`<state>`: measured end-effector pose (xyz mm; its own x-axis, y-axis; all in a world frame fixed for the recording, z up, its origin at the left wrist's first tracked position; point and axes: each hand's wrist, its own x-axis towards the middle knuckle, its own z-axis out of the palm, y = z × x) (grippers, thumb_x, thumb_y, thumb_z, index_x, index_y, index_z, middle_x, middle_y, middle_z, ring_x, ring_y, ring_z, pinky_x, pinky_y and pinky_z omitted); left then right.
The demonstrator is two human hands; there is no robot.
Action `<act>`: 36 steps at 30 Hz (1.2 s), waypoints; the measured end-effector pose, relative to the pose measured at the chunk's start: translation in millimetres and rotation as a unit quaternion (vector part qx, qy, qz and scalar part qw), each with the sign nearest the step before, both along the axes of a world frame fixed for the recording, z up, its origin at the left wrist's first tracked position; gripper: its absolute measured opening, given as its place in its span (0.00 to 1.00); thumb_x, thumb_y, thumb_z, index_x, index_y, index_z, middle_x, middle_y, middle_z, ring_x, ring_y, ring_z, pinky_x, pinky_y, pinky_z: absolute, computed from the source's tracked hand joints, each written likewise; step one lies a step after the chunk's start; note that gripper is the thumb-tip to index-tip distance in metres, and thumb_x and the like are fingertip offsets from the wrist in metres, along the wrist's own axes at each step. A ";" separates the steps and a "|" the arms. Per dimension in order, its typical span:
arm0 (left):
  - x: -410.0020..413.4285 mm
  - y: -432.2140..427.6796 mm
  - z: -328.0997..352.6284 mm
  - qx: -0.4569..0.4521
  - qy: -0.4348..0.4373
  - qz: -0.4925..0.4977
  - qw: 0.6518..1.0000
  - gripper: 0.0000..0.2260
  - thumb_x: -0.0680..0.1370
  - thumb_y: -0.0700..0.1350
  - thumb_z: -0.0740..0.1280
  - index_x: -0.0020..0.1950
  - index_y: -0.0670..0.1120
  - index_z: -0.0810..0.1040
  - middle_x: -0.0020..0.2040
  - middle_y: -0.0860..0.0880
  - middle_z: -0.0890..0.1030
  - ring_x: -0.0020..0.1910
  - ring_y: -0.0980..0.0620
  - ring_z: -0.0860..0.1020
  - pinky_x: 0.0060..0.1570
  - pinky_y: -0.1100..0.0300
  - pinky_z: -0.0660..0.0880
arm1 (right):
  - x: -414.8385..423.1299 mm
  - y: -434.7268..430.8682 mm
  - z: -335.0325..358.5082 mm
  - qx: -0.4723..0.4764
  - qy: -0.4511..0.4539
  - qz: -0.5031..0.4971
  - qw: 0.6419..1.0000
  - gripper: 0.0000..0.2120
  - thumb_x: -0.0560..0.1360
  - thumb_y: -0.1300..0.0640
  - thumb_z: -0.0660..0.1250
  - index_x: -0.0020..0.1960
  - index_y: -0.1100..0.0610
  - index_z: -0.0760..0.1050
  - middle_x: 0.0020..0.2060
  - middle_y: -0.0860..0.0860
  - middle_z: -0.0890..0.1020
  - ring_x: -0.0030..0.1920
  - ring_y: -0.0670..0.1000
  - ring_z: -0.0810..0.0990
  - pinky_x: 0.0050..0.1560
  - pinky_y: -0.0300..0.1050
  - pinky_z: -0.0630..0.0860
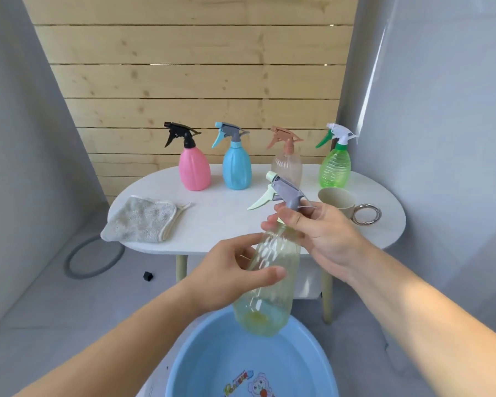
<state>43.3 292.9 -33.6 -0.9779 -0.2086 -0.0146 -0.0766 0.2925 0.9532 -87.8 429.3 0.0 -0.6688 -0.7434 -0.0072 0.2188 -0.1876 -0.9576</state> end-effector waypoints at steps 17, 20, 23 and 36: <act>9.1 -6.7 -13.7 0.208 -0.069 -0.020 0.975 0.31 0.68 0.54 0.79 0.67 0.46 0.75 0.59 0.42 0.82 0.59 0.44 0.83 0.65 0.38 0.76 | -4.6 -5.1 -8.5 -0.045 -0.087 0.091 0.991 0.16 0.73 0.61 0.66 0.60 0.63 0.76 0.47 0.55 0.82 0.51 0.57 0.82 0.52 0.52 0.82; 8.5 -10.0 -11.9 0.261 -0.074 -0.033 0.962 0.22 0.75 0.49 0.69 0.68 0.45 0.77 0.54 0.45 0.82 0.56 0.45 0.80 0.70 0.36 0.71 | -8.0 -1.9 -7.7 -0.036 -0.086 0.097 0.991 0.12 0.75 0.64 0.64 0.58 0.63 0.76 0.50 0.59 0.82 0.54 0.59 0.82 0.50 0.51 0.82; 10.4 -10.7 -10.7 0.291 -0.092 -0.045 0.951 0.27 0.74 0.49 0.63 0.71 0.40 0.72 0.53 0.43 0.81 0.53 0.45 0.79 0.59 0.42 0.77 | -7.6 -2.3 -9.1 -0.016 -0.076 0.095 0.992 0.07 0.78 0.68 0.60 0.53 0.62 0.74 0.51 0.61 0.83 0.53 0.59 0.83 0.53 0.54 0.80; 11.5 -10.3 -22.6 0.179 -0.088 0.010 0.980 0.27 0.73 0.57 0.70 0.64 0.40 0.74 0.49 0.45 0.81 0.46 0.50 0.84 0.53 0.51 0.82 | -15.1 -1.6 -11.5 0.026 -0.032 0.129 0.991 0.21 0.74 0.69 0.68 0.66 0.59 0.74 0.50 0.58 0.79 0.54 0.56 0.80 0.61 0.55 0.77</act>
